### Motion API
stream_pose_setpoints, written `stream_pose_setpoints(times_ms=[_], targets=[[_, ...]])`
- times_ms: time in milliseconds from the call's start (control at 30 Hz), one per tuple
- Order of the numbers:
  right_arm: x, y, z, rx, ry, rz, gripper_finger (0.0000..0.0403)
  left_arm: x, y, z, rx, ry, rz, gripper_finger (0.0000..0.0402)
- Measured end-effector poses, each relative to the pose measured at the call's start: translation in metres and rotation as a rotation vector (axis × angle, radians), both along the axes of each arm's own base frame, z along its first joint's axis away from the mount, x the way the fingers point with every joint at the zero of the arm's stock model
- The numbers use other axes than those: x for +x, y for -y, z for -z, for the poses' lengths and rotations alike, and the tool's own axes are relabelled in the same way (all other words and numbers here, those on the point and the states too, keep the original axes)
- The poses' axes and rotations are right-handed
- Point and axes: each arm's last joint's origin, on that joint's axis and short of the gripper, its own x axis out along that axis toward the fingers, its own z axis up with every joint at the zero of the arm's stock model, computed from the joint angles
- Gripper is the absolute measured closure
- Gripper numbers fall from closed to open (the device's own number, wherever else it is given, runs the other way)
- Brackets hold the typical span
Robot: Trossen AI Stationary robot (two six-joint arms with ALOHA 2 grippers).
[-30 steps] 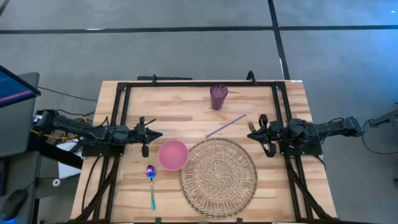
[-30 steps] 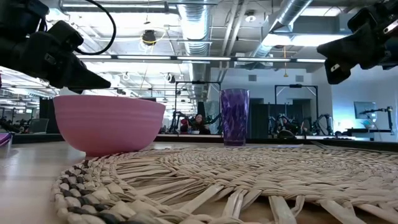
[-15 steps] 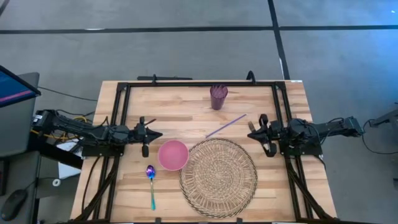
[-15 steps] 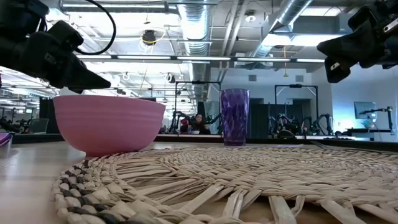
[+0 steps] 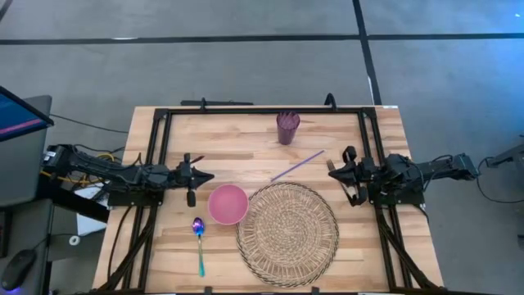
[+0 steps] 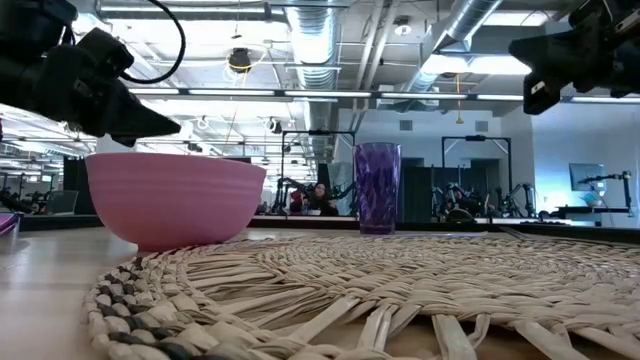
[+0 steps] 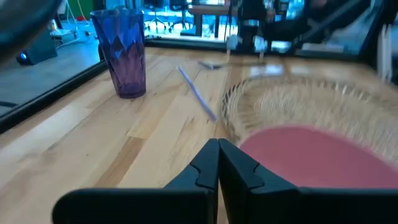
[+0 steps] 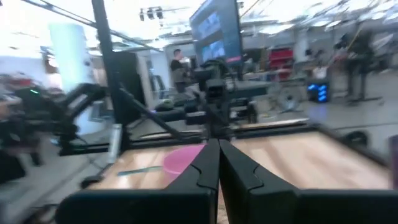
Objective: Pick & Place Utensil
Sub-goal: Put the pink bowl on the woven mat
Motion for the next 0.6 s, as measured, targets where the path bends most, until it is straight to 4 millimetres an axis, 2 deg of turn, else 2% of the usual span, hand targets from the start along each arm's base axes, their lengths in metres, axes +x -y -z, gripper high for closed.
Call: stream_pose_setpoints(times_ms=[100, 200, 367, 467, 600], targets=[[-0.001, 0.003, -0.003, -0.03, 0.019, 0.104, 0.0403, 0.0, 0.0, -0.007, -0.053, 0.074, 0.011, 0.0395], [-0.001, 0.005, -0.006, 0.03, 0.041, 0.176, 0.0403, 0.0, 0.001, -0.014, -0.09, 0.15, 0.048, 0.0395], [-0.001, 0.005, -0.005, 0.036, 0.039, 0.166, 0.0398, -0.001, 0.003, -0.024, -0.075, 0.259, 0.111, 0.0383], [0.0, 0.005, -0.005, 0.037, 0.028, 0.156, 0.0375, -0.001, 0.004, -0.038, -0.027, 0.349, 0.141, 0.0361], [0.002, 0.004, -0.008, 0.041, 0.058, 0.142, 0.0323, 0.004, 0.005, -0.066, 0.064, 0.39, 0.128, 0.0327]])
